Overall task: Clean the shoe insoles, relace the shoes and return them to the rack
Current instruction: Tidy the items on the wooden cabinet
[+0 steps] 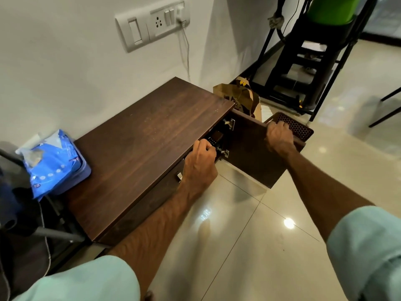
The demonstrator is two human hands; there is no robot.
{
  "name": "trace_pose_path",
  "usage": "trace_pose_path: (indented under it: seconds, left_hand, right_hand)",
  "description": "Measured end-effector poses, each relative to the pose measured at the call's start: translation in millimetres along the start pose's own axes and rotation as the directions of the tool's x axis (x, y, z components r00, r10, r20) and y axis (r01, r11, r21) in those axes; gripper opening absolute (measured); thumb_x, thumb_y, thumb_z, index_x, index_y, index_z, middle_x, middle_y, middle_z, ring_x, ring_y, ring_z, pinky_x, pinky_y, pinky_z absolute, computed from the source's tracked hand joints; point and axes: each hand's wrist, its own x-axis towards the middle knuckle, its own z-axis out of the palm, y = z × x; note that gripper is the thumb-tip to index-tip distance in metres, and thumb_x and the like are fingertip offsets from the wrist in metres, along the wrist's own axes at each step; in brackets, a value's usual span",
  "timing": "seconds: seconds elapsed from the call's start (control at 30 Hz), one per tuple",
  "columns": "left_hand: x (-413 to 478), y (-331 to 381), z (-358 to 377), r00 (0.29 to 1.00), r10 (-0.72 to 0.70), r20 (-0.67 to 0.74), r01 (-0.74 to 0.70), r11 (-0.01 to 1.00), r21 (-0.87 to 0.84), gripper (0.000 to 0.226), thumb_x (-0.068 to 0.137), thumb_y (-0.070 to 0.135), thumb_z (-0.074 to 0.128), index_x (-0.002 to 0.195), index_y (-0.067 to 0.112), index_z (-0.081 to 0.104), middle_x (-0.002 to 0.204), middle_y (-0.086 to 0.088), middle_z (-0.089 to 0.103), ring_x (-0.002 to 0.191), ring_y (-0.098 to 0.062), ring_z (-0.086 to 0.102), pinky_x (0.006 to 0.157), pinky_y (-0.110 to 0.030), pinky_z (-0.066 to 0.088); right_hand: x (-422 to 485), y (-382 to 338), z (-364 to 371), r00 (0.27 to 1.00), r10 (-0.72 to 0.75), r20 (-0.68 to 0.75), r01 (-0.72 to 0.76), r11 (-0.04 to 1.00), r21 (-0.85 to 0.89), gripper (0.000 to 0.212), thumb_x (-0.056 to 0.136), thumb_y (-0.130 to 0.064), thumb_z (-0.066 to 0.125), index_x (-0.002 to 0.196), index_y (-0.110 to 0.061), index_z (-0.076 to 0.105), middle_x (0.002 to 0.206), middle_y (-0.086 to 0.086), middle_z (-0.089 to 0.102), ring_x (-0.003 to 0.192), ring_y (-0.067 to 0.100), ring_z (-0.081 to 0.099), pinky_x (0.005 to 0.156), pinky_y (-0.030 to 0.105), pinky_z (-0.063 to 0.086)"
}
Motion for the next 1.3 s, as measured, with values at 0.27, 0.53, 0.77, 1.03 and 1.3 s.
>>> trace_pose_path:
  seconds: [0.27,0.53,0.77,1.03,1.3]
  left_hand:
    - [-7.0,21.9,1.7,0.993,-0.076,-0.087,0.059,0.982,-0.177,0.017,0.097,0.016,0.059,0.111,0.009,0.065,0.112,-0.007,0.061,0.104,-0.019,0.055,0.077,-0.023,0.045]
    - [-9.3,-32.4,-62.2,0.962,-0.039,-0.272,0.002,0.991,-0.135,0.027,0.086,0.017,0.045,0.100,0.006,0.065,0.103,-0.008,0.062,0.095,-0.019,0.056,0.069,-0.027,0.050]
    - [-41.3,-61.6,-98.4,0.966,-0.137,-0.219,0.110,0.985,-0.130,0.032,0.074,-0.006,0.057,0.101,0.011,0.063,0.107,-0.004,0.059,0.101,-0.023,0.054,0.075,-0.040,0.052]
    - [-114.6,-75.9,-247.4,0.918,-0.164,-0.362,0.186,0.982,0.026,0.026,0.072,0.001,0.060,0.095,0.012,0.065,0.098,-0.004,0.063,0.094,-0.025,0.058,0.077,-0.035,0.048]
    - [-229.2,-80.9,-425.6,0.874,-0.296,-0.386,0.389,0.902,0.188,0.025,0.074,0.003,0.058,0.098,0.008,0.066,0.100,-0.011,0.062,0.100,-0.033,0.057,0.076,-0.042,0.047]
  right_hand:
    - [-59.7,-88.9,-1.2,0.991,0.039,0.125,-0.111,0.754,0.647,0.035,0.090,-0.042,0.071,0.083,-0.008,0.071,0.076,0.006,0.071,0.068,0.023,0.070,0.069,0.041,0.063]
    - [-33.6,-179.4,32.9,0.984,0.021,0.175,-0.164,0.472,0.866,0.041,0.088,-0.042,0.064,0.093,-0.003,0.072,0.086,0.017,0.075,0.065,0.029,0.075,0.055,0.047,0.063]
    - [-86.2,-205.3,-24.4,0.991,-0.035,0.130,-0.090,0.547,0.832,0.028,0.087,-0.023,0.061,0.102,-0.001,0.071,0.101,0.017,0.074,0.096,0.036,0.070,0.084,0.045,0.059]
    - [-226.4,-266.4,-136.3,0.919,-0.341,-0.198,0.361,0.523,0.772,0.046,0.079,-0.025,0.052,0.113,-0.003,0.073,0.115,0.015,0.071,0.110,0.033,0.066,0.100,0.033,0.044]
    - [-356.4,-340.9,-274.9,0.682,-0.629,-0.372,0.681,0.362,0.637,0.032,0.075,-0.028,0.052,0.085,-0.012,0.077,0.086,0.008,0.076,0.083,0.025,0.071,0.074,0.030,0.054]
